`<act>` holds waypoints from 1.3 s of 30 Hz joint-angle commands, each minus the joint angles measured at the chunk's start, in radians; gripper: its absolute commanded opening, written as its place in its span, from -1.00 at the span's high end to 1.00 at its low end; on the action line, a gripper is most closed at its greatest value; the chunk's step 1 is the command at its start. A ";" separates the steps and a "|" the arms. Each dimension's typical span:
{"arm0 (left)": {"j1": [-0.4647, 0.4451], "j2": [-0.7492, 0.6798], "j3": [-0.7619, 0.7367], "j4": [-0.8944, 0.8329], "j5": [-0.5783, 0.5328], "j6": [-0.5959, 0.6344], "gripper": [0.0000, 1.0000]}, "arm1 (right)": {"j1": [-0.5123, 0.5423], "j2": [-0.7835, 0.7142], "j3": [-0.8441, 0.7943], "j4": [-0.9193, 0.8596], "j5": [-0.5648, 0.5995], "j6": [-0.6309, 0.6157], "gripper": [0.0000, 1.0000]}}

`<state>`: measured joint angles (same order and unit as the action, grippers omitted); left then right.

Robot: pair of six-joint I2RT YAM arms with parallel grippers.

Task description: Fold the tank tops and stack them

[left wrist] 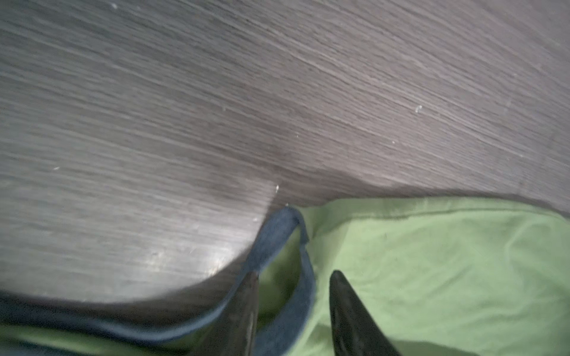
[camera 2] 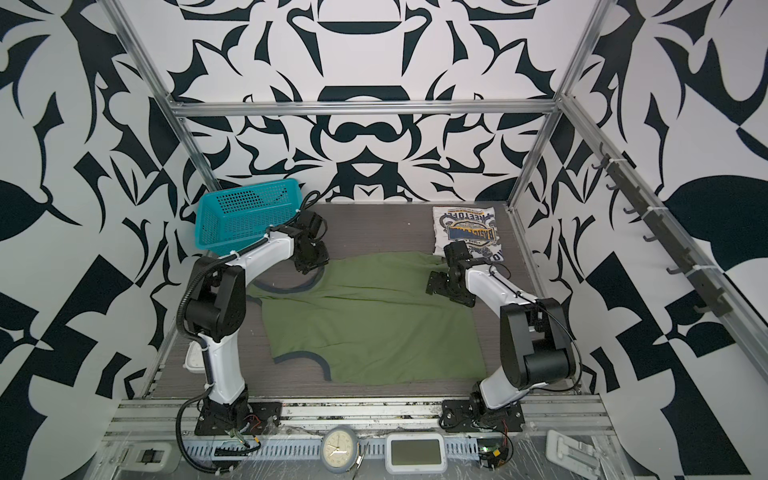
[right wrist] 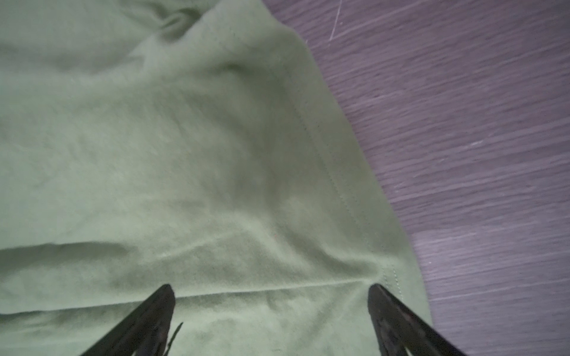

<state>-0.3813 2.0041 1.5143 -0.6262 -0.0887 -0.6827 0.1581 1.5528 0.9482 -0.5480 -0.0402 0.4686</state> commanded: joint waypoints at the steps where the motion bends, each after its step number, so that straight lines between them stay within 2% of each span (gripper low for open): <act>1: 0.002 0.024 0.028 -0.056 0.014 -0.009 0.22 | 0.003 0.001 -0.008 0.011 0.003 -0.008 -0.99; 5: -0.005 0.046 0.022 -0.011 0.067 -0.012 0.28 | 0.003 0.015 -0.005 0.015 -0.003 -0.008 -0.99; 10: -0.026 0.089 0.064 -0.010 0.049 -0.008 0.43 | 0.003 0.033 -0.004 0.021 -0.012 -0.005 -0.99; 17: -0.049 0.165 0.178 -0.146 -0.109 0.012 0.76 | 0.003 0.040 -0.002 0.019 -0.008 -0.008 -0.99; 20: -0.068 0.178 0.230 -0.250 -0.237 0.035 0.84 | 0.003 0.051 0.000 0.016 -0.009 -0.007 -0.99; 22: -0.083 0.191 0.273 -0.329 -0.314 0.059 0.86 | 0.002 0.057 0.001 0.016 -0.009 -0.009 -0.99; 30: -0.114 0.217 0.347 -0.491 -0.466 0.161 0.85 | 0.003 0.069 0.011 0.016 -0.012 -0.009 -0.99; 39: -0.171 0.337 0.477 -0.530 -0.425 0.245 0.76 | 0.004 0.073 0.015 0.013 -0.017 -0.009 -0.99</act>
<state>-0.5301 2.2959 1.9400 -1.0657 -0.5014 -0.4713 0.1581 1.6318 0.9463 -0.5266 -0.0563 0.4671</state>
